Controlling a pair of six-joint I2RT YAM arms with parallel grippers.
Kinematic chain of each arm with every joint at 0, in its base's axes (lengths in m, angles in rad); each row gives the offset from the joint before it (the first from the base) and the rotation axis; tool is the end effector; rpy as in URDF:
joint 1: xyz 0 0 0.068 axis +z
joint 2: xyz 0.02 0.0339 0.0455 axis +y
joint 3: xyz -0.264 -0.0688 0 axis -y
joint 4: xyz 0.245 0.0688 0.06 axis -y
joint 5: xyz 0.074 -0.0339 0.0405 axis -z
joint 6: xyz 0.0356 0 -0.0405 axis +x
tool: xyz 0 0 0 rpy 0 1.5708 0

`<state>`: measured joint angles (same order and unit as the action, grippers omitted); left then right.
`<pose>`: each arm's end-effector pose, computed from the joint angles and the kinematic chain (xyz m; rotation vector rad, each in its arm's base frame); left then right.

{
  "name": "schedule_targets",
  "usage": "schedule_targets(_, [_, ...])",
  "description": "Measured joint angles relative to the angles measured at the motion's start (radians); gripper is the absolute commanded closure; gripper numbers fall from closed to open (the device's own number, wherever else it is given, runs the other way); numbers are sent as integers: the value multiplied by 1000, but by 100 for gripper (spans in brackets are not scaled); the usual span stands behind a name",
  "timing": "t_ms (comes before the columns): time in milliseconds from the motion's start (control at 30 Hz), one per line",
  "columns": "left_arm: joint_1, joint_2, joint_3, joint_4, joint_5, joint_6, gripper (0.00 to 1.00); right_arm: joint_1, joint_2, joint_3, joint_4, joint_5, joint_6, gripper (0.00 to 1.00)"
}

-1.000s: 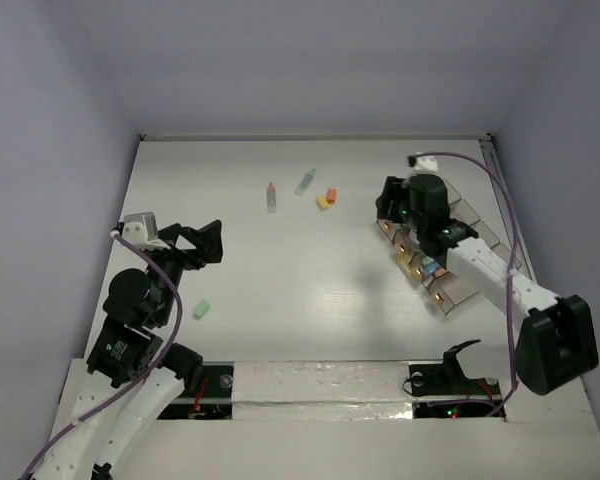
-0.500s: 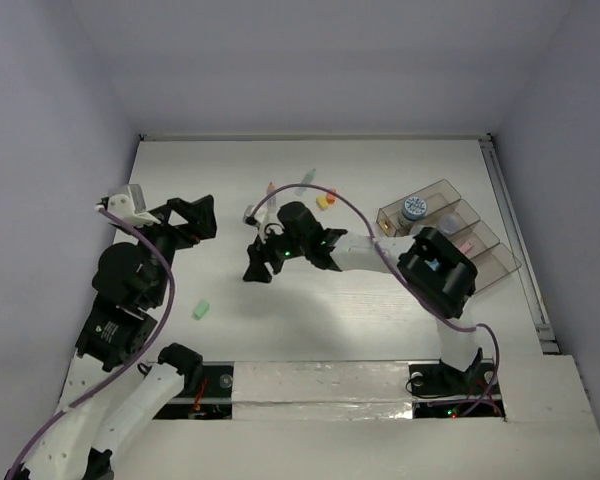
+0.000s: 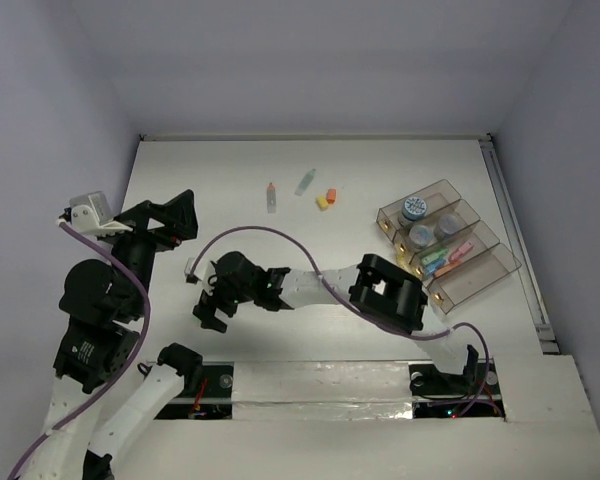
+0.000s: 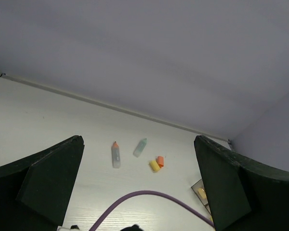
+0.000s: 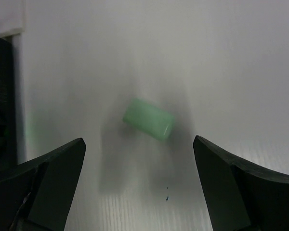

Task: Sort the stationery into containers
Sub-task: Move the pen cap to the center of the board.

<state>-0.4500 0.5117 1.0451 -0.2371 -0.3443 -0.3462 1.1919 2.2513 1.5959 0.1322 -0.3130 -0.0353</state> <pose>0.0710 -0.0210 0.4504 -0.2323 1.2855 -0.4621 0.1786 0.4782 0.1630 -1.4479 1.7034 0.9971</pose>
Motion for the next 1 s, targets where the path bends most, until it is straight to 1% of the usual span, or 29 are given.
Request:
schedule_targets(67, [0,-13,-6,-5,0,0,1,22,31,21,-21,66,-11,0])
schedule_targets(167, [0,-28,-14,-10,0,0,1,43,68,56,-21,150,-28,3])
schedule_targets(200, [0,-33,-18,-10,0,0,1,47,74,64,-20,175,-29,6])
schedule_targets(300, [0,-41,-26,-18,0,0,1,53,93,81,-6,233,-31,12])
schedule_targets(400, [0,-47,-39,-19,0,1,1,54,115,97,23,284,-27,25])
schedule_targets(433, [0,-46,-41,-22,0,1,1,54,120,100,33,297,-24,26])
schedule_targets(467, [0,-46,-44,-23,0,1,1,54,124,101,42,309,-20,31])
schedule_targets(500, [0,-46,-46,-23,0,1,1,54,126,101,48,318,-18,39])
schedule_targets(633, [0,-46,-58,-23,2,1,1,54,127,101,59,357,3,49])
schedule_targets(767, [0,-45,-68,-22,5,0,1,53,112,45,122,390,16,51])
schedule_targets(900, [0,-44,-84,-16,11,-2,1,24,31,-98,180,401,32,52])
schedule_targets(1000, [0,-42,-105,-4,24,-6,1,-47,-53,-235,217,396,43,52])
